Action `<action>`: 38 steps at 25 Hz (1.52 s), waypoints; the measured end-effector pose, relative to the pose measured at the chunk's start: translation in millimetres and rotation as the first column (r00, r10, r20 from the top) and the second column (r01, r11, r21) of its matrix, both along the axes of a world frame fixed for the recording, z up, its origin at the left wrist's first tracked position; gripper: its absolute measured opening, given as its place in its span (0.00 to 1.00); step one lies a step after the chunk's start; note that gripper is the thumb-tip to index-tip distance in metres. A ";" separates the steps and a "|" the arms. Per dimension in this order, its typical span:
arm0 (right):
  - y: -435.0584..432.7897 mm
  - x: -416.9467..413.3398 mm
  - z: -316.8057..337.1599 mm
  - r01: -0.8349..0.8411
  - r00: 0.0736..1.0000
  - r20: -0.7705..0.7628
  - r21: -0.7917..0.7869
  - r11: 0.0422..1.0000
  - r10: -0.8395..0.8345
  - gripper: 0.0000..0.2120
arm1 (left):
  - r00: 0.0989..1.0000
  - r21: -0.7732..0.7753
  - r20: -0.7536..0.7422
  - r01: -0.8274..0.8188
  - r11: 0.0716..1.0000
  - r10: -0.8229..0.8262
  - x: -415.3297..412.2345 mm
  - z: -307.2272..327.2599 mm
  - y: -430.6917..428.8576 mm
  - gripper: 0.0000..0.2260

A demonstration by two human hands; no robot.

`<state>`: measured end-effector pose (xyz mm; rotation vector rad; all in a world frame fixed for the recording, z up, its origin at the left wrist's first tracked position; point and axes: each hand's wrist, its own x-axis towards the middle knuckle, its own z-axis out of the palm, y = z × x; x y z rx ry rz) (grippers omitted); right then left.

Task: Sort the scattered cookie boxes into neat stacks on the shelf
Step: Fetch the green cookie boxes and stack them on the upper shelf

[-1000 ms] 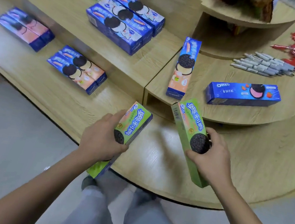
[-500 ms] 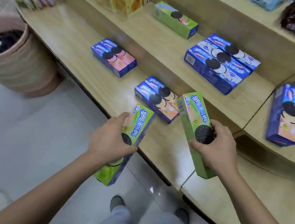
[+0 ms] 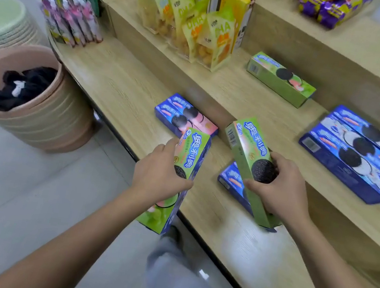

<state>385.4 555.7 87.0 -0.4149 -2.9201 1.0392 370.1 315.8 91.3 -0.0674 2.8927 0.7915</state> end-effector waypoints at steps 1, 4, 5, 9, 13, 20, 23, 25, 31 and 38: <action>-4.8 -17.5 -1.4 0.008 1.000 0.006 0.004 1.000 -0.008 0.36 | 1.000 0.003 0.004 -0.001 1.000 0.001 -18.2 -0.7 -4.0 0.35; -14.8 -63.3 1.8 0.046 0.998 0.029 0.030 0.998 -0.047 0.38 | 0.999 0.010 0.036 0.023 1.000 -0.023 -68.7 -1.7 -9.3 0.37; -15.6 -76.5 4.7 0.048 0.998 0.031 0.042 0.998 -0.050 0.38 | 0.998 0.021 0.049 0.041 0.999 -0.042 -85.1 -1.4 -8.5 0.37; -9.3 -118.7 15.7 0.091 0.994 0.056 0.101 0.991 -0.097 0.38 | 0.984 0.131 0.115 0.121 0.984 -0.136 -144.6 -1.1 5.9 0.35; -1.6 -153.3 19.7 0.156 0.979 0.103 0.162 0.974 -0.174 0.39 | 0.962 0.150 0.137 0.214 0.965 -0.234 -199.1 -7.6 27.4 0.33; 22.4 -214.8 19.6 0.186 0.968 0.120 0.243 0.952 -0.220 0.40 | 0.891 0.152 0.155 0.406 0.901 -0.427 -270.5 -11.9 65.3 0.43; 32.1 -239.0 12.9 0.095 0.968 0.195 0.292 0.952 -0.156 0.40 | 0.872 0.163 0.207 0.417 0.894 -0.444 -283.7 -14.9 80.2 0.40; 33.4 -249.5 5.6 0.036 0.965 0.236 0.311 0.950 -0.114 0.39 | 0.879 0.148 0.212 0.404 0.903 -0.428 -287.8 -19.2 86.2 0.39; 39.6 -270.6 -11.0 -0.033 0.973 0.229 0.297 0.954 -0.038 0.39 | 0.900 0.039 0.235 0.369 0.929 -0.367 -292.8 -28.3 101.8 0.41; 33.2 -278.0 -4.9 -0.102 0.988 0.146 0.400 0.911 0.047 0.31 | 0.920 0.105 0.271 0.264 0.959 -0.283 -291.7 -30.3 109.1 0.43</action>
